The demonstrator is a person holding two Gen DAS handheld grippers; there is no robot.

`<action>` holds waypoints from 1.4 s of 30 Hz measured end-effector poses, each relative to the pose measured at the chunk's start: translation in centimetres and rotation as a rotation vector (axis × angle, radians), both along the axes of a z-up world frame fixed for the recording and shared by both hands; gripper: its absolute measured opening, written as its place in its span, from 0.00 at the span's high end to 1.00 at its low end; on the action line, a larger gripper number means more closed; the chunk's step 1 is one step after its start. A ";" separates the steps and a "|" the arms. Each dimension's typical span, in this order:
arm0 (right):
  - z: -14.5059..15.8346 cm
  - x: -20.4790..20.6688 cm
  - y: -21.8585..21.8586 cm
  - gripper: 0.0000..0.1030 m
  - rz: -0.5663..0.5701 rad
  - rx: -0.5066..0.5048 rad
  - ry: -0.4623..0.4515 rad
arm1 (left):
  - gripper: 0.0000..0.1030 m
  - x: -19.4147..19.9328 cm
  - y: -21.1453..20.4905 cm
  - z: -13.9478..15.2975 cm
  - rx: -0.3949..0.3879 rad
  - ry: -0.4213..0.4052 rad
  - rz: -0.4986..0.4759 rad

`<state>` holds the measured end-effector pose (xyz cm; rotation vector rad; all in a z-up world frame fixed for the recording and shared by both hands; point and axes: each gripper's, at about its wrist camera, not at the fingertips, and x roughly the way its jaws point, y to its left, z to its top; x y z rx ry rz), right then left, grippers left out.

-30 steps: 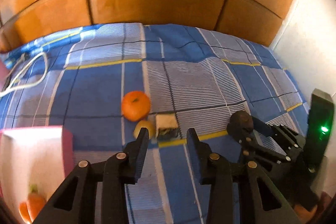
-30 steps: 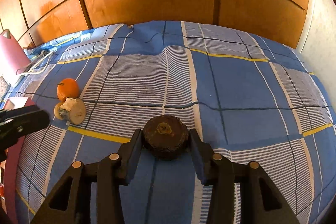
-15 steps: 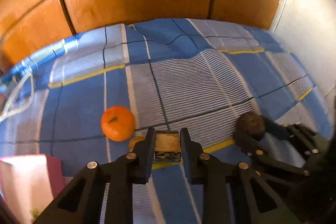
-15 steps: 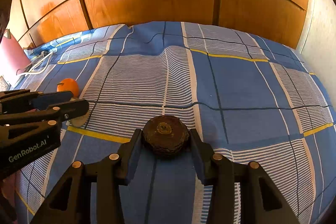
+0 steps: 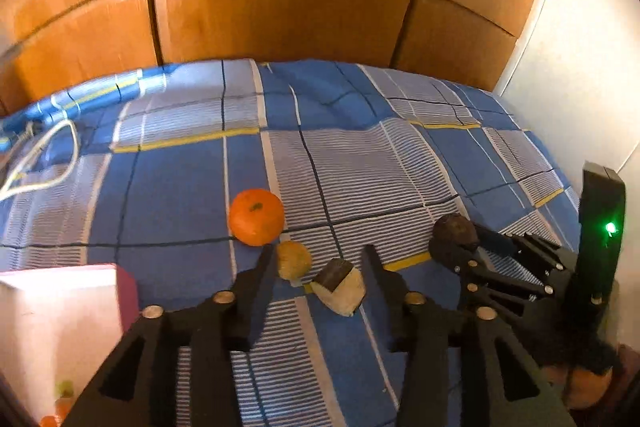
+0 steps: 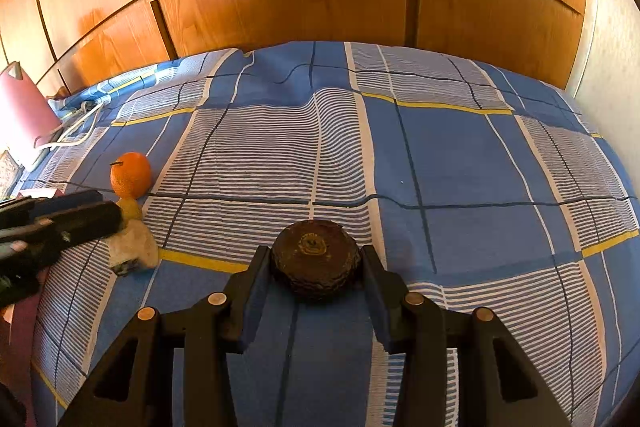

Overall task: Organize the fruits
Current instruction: 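Grasp the white cut chunk with the left tool while the right tool holds the dark fruit, then carry the white chunk into the tray and open the left tool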

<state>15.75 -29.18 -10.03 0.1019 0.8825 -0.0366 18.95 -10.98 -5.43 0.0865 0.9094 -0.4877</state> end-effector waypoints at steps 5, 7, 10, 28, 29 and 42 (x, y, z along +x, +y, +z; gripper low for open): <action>0.0 0.0 0.0 0.56 0.000 0.006 -0.001 | 0.53 -0.2 -0.5 -0.9 0.064 -0.001 -0.020; 0.0 -0.1 -0.1 0.56 -0.001 0.011 -0.002 | 0.53 -0.1 -1.1 -1.0 0.057 0.017 -0.052; 0.0 -0.1 -0.1 0.56 -0.002 0.015 -0.003 | 0.53 -0.7 -2.3 -1.3 0.110 0.001 -0.088; 0.1 -0.2 0.0 0.56 -0.003 0.007 -0.003 | 0.61 -0.5 -3.0 -3.4 0.060 0.092 0.046; 0.1 -0.2 0.0 0.56 -0.003 0.008 -0.003 | 0.61 -1.0 -2.8 -3.2 0.056 0.090 0.042; 0.0 0.2 0.4 0.56 0.005 -0.034 0.014 | 0.61 -8.2 4.0 1.8 -0.009 0.039 0.157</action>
